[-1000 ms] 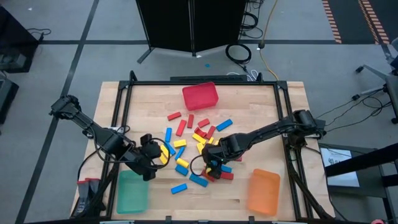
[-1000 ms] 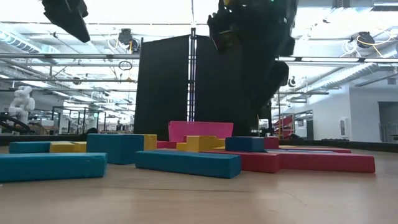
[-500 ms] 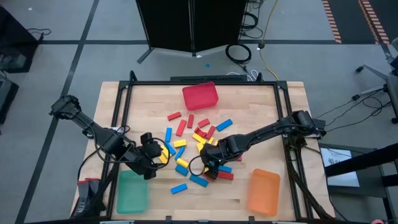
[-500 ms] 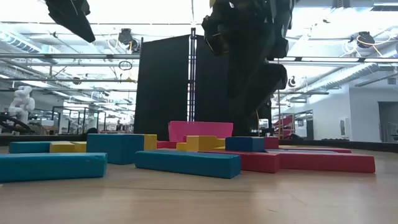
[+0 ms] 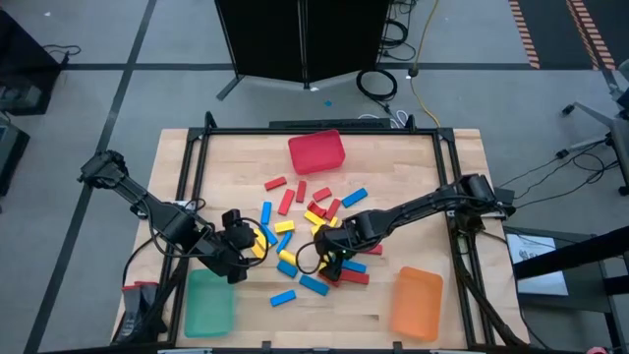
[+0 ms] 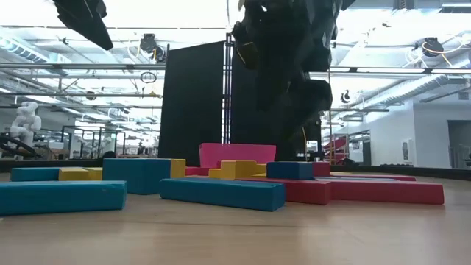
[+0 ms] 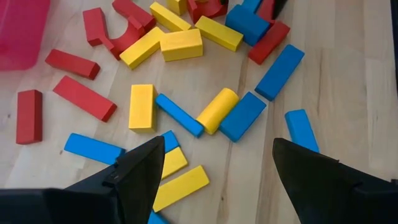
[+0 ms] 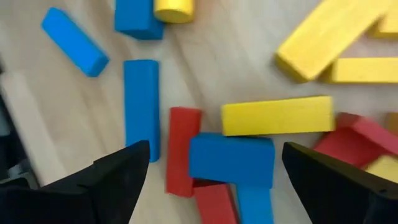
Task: Sort blocks
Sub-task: Put the blue block into the green bin
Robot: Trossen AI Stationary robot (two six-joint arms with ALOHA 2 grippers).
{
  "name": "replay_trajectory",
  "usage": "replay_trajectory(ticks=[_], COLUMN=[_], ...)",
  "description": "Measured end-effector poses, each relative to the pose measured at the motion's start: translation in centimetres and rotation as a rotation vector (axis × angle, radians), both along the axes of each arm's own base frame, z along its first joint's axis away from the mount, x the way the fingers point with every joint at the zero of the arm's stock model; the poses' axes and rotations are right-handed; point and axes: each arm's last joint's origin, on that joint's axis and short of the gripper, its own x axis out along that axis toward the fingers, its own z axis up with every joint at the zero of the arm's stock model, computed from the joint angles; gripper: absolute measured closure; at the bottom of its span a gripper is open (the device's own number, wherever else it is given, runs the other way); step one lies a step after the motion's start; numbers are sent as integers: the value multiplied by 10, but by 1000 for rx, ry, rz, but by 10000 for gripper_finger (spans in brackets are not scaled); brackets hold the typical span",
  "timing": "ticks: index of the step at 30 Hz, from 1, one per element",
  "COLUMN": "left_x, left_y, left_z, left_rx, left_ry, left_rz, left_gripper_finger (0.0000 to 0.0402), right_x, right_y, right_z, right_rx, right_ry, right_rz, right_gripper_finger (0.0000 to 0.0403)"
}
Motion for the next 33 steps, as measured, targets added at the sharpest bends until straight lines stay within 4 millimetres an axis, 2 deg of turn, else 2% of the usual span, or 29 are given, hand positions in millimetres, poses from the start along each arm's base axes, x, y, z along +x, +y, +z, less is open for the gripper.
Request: replay_trajectory(ticks=[8, 21, 25, 33], left_x=[0, -1, -1, -1], left_y=[0, 1, 1, 2], left_z=[0, -1, -1, -1], left_rx=[2, 12, 10, 26], left_ry=[2, 18, 16, 4], left_rz=[0, 1, 4, 15], left_gripper_finger=[98, 98, 98, 98], right_x=[-5, 1, 3, 7], right_y=[3, 22, 22, 12], right_z=[-6, -46, -53, -54], right_rx=[-64, -62, -59, -32], right_ry=[50, 131, 142, 141], right_rz=[-34, -3, -4, -66], right_gripper_finger=[41, 41, 41, 60])
